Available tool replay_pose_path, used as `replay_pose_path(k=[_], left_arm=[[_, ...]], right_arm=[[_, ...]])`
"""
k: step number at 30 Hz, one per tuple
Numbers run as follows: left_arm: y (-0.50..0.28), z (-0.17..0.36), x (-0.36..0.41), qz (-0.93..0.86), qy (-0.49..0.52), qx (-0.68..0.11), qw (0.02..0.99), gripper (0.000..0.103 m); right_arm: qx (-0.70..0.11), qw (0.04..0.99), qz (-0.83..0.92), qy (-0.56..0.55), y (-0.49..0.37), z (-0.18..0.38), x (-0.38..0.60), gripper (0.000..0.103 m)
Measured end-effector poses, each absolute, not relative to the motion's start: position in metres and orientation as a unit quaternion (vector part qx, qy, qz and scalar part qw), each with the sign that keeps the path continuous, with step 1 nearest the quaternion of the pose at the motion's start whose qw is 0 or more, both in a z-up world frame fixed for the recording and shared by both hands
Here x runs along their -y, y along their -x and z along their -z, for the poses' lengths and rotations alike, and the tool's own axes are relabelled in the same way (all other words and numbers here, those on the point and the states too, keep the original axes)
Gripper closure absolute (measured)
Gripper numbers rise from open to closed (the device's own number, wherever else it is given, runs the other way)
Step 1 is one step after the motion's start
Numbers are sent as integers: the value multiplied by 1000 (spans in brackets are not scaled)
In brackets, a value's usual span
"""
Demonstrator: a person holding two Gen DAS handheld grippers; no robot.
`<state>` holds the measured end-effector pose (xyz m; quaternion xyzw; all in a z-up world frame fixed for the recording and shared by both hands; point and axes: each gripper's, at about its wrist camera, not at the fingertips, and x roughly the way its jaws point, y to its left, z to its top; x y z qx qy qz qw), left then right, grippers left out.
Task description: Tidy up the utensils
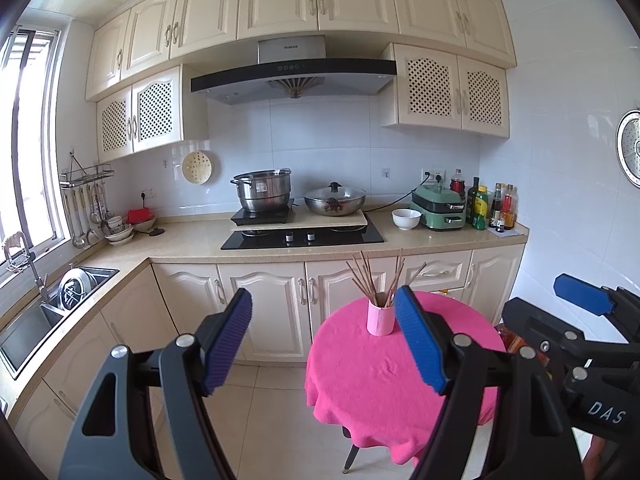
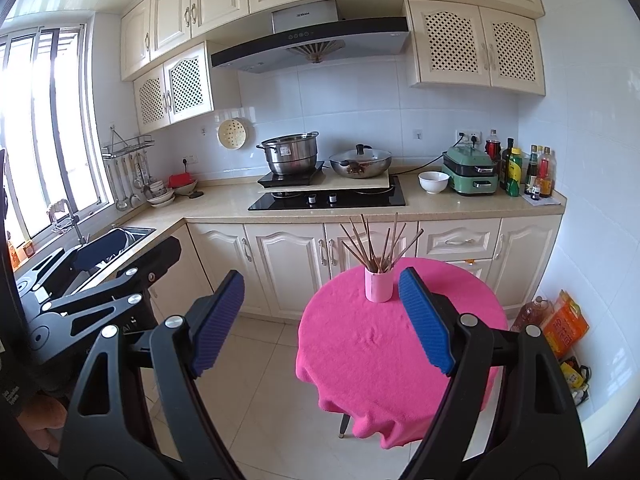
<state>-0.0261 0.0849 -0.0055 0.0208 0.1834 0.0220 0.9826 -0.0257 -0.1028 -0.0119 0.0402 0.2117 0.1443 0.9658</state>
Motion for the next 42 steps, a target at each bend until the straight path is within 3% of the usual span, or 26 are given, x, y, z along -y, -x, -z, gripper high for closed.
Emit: replay_pose_path(k=[42], left_arm=[[24, 7, -87, -14, -20, -184, 983, 30]], right_arm=[[-213, 966, -137, -45, 26, 13, 99, 24]])
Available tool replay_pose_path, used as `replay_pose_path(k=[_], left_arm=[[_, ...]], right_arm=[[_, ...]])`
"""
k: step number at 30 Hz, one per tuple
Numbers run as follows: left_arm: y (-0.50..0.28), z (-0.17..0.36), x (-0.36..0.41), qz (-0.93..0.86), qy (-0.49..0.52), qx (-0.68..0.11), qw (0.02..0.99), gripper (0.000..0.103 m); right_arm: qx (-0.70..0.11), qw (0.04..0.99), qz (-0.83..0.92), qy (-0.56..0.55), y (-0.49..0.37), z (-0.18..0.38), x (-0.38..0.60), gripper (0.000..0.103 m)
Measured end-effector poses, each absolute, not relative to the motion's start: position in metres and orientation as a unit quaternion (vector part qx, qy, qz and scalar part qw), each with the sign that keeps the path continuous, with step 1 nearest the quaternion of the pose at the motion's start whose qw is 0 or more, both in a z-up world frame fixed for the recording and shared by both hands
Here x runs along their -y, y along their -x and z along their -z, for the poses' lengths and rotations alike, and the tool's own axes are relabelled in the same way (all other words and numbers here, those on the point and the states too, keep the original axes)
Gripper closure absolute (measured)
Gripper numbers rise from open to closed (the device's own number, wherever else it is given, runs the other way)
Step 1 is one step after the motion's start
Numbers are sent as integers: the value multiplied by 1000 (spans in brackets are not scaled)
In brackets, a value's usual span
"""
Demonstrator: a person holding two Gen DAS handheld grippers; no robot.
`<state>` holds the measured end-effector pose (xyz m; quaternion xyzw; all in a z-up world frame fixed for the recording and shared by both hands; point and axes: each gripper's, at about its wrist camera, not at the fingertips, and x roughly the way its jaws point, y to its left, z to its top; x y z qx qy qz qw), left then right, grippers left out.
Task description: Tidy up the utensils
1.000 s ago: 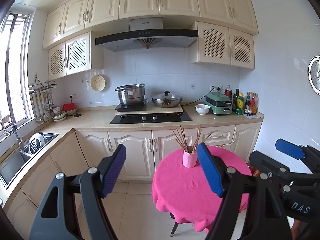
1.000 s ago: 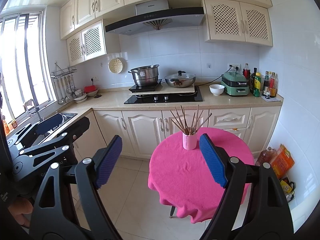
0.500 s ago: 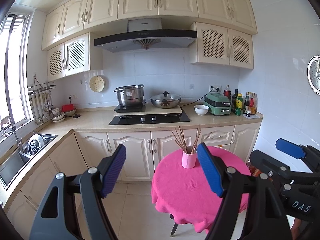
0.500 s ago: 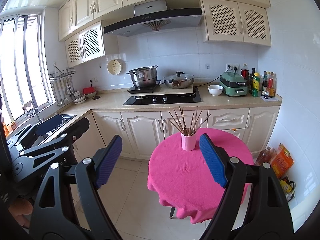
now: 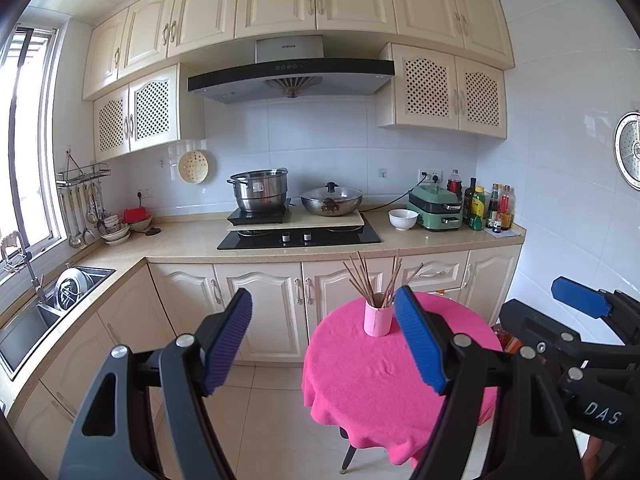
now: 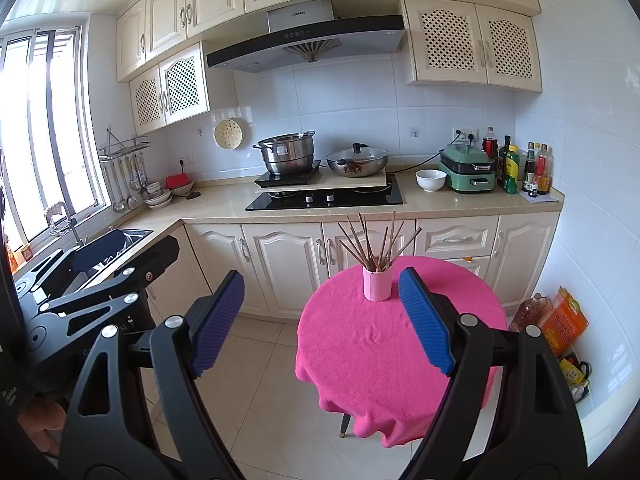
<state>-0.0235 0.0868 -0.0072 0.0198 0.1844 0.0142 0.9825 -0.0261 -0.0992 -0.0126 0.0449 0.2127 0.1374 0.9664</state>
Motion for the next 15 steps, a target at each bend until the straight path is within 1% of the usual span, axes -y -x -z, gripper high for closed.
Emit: replay_pose_path(k=[15], left_arm=[[25, 2, -84, -16, -22, -182, 983, 30]], right_arm=[[-211, 966, -140, -46, 26, 12, 100, 24]])
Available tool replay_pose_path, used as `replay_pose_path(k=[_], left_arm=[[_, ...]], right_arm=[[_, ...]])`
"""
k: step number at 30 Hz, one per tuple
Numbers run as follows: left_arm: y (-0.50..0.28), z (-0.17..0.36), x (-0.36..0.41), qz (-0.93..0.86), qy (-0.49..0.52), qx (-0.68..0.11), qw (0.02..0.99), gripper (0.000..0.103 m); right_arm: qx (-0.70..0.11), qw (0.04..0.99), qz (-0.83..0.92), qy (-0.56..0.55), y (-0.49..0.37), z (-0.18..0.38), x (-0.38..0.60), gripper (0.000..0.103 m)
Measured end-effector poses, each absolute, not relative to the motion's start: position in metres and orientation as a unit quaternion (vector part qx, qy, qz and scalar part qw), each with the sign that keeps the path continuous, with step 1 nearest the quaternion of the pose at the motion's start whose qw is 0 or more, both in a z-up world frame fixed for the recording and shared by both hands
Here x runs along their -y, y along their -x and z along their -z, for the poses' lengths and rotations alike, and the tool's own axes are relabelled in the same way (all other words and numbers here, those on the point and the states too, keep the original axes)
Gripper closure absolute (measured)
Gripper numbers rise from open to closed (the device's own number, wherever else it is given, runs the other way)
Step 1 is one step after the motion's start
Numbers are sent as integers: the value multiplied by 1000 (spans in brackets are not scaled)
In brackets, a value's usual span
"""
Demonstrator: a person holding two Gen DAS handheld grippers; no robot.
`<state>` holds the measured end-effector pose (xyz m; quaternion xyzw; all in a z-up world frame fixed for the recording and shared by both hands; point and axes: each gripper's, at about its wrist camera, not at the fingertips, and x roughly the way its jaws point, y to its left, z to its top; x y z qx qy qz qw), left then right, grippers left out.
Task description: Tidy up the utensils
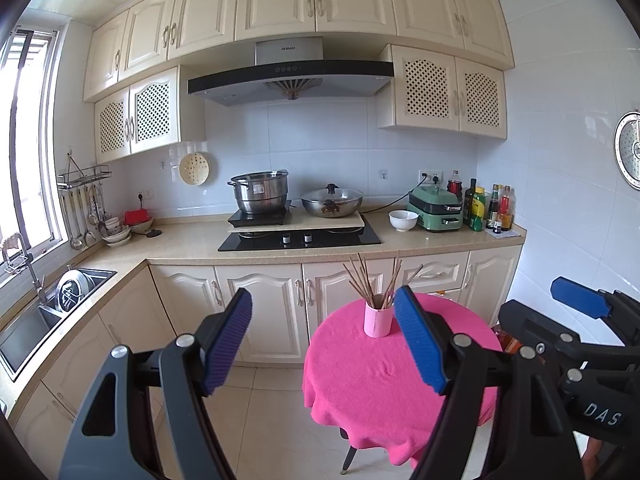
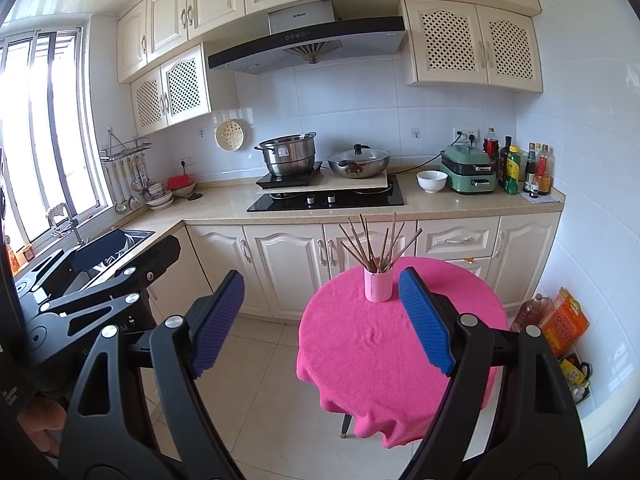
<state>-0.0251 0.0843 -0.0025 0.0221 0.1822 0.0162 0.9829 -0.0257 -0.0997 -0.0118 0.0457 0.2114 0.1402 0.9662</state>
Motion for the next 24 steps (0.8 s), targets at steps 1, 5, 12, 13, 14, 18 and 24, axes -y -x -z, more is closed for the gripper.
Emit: replay_pose_path(k=[1, 5, 12, 13, 14, 18, 24], left_arm=[[25, 2, -84, -16, -22, -182, 983, 30], [26, 2, -84, -16, -22, -183, 983, 30], [27, 2, -84, -14, -21, -183, 983, 30], [27, 2, -84, -14, -21, -183, 983, 30], [27, 2, -84, -13, -21, -183, 983, 30], [27, 2, -84, -13, -22, -183, 983, 30], [26, 3, -85, -14, -21, -184, 983, 30]], right_arm=[[-211, 966, -141, -46, 26, 12, 100, 24], [-211, 966, -141, -46, 27, 12, 101, 24], [-209, 967, -140, -46, 28, 11, 101, 24], [-209, 967, -140, -46, 28, 11, 101, 24], [-209, 967, -140, -46, 28, 11, 101, 24], [-209, 967, -140, -46, 28, 11, 102, 24], [-209, 967, -140, -47, 28, 11, 101, 24]])
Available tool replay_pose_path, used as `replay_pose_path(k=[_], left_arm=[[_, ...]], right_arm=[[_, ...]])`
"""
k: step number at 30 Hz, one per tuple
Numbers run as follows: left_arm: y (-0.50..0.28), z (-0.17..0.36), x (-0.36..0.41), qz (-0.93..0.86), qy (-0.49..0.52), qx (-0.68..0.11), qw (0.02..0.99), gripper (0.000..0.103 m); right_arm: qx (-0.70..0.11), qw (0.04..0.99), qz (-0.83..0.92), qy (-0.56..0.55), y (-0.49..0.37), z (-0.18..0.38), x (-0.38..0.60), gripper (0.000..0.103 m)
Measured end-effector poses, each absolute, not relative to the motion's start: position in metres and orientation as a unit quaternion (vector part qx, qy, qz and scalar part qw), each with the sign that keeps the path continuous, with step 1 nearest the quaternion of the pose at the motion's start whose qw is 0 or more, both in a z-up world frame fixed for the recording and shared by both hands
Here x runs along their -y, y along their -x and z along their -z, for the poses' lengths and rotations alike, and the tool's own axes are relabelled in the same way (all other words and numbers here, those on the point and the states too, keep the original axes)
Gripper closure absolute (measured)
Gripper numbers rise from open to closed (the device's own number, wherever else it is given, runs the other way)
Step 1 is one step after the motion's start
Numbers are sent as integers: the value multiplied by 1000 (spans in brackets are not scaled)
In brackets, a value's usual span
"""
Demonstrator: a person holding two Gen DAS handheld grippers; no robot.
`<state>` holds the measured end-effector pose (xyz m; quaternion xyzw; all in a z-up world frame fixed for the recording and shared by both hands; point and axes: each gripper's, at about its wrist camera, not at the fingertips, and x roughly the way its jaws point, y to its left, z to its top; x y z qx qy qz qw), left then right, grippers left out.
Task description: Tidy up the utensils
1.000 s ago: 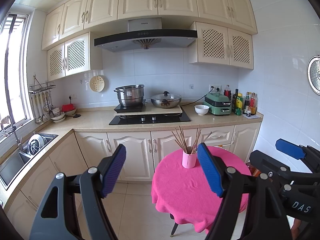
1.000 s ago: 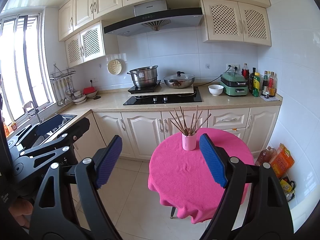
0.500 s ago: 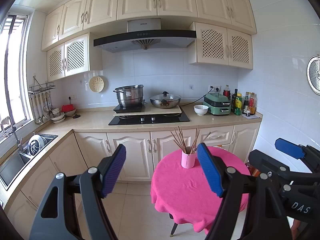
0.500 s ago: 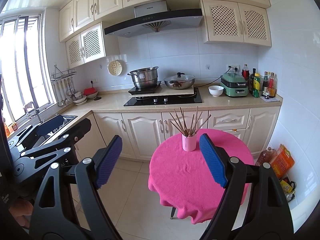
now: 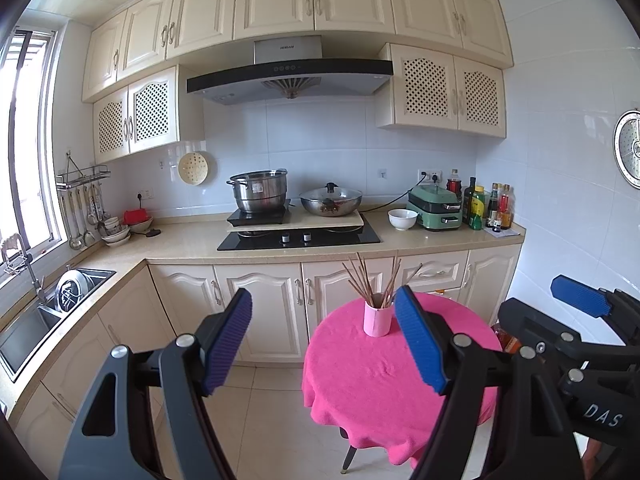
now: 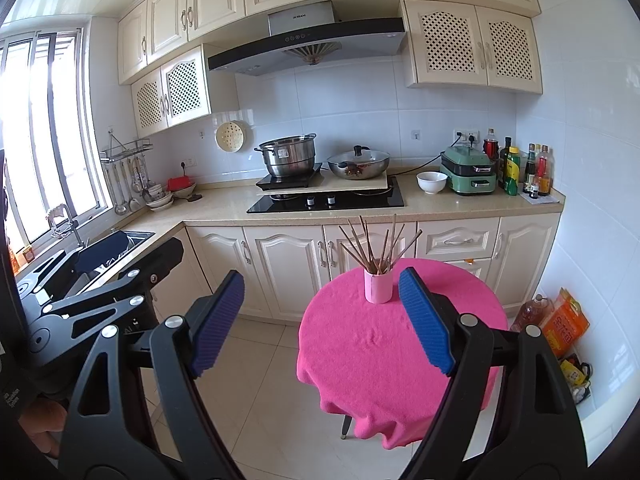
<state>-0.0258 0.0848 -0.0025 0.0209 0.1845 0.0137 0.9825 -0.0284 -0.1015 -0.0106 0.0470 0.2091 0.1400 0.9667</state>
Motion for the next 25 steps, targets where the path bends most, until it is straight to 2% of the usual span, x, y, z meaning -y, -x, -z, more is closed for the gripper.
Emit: replay_pose_path(k=[15, 25], left_arm=[[14, 9, -96, -23, -19, -189, 981, 30], [-29, 25, -98, -40, -23, -200, 979, 30]], right_arm=[[-215, 965, -142, -46, 13, 16, 92, 24], [-231, 962, -139, -50, -27, 35, 97, 23]])
